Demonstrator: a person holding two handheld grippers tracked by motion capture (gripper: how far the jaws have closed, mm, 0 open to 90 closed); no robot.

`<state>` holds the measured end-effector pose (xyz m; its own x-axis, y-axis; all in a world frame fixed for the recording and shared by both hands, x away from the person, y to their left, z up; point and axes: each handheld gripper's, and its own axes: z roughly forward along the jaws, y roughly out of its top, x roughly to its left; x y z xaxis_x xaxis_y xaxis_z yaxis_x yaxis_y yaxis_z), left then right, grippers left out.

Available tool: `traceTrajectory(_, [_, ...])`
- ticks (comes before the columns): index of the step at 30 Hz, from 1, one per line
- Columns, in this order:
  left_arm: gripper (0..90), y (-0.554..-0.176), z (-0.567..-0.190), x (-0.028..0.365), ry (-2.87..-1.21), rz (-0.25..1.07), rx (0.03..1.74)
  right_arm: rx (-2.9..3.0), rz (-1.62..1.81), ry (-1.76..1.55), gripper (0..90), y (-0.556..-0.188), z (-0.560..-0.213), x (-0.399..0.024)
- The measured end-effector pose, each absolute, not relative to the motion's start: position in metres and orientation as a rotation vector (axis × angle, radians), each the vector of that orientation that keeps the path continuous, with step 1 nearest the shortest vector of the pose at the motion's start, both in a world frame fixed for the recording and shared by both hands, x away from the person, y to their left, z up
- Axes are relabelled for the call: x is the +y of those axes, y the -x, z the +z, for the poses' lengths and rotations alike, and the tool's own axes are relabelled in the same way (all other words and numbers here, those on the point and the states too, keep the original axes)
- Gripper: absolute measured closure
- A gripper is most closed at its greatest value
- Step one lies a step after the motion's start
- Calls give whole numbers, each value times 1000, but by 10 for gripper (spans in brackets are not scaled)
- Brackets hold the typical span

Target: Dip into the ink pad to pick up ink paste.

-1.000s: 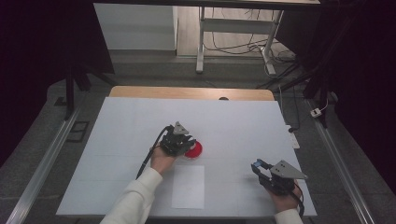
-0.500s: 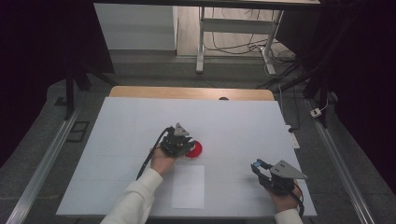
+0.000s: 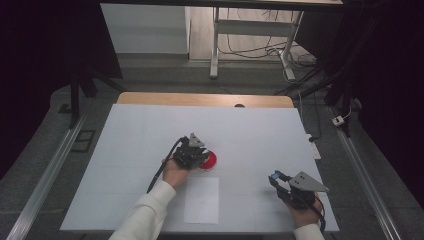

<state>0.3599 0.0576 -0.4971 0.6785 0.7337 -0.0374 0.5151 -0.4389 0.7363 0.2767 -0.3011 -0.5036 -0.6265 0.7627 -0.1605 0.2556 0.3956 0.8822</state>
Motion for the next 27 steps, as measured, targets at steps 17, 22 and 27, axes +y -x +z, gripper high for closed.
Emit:
traceTrajectory(17, [758, -359, -498, 47, -2202, 429, 946, 2103, 1178, -863, 652, -277, -504, -299])
traceTrajectory(22, [758, -360, -498, 48, -2206, 427, 945, 2106, 1182, -860, 652, -277, -504, -299])
traceTrajectory(27, [757, -360, -498, 48, -2206, 423, 946, 2105, 1185, -859, 652, -277, -504, -299])
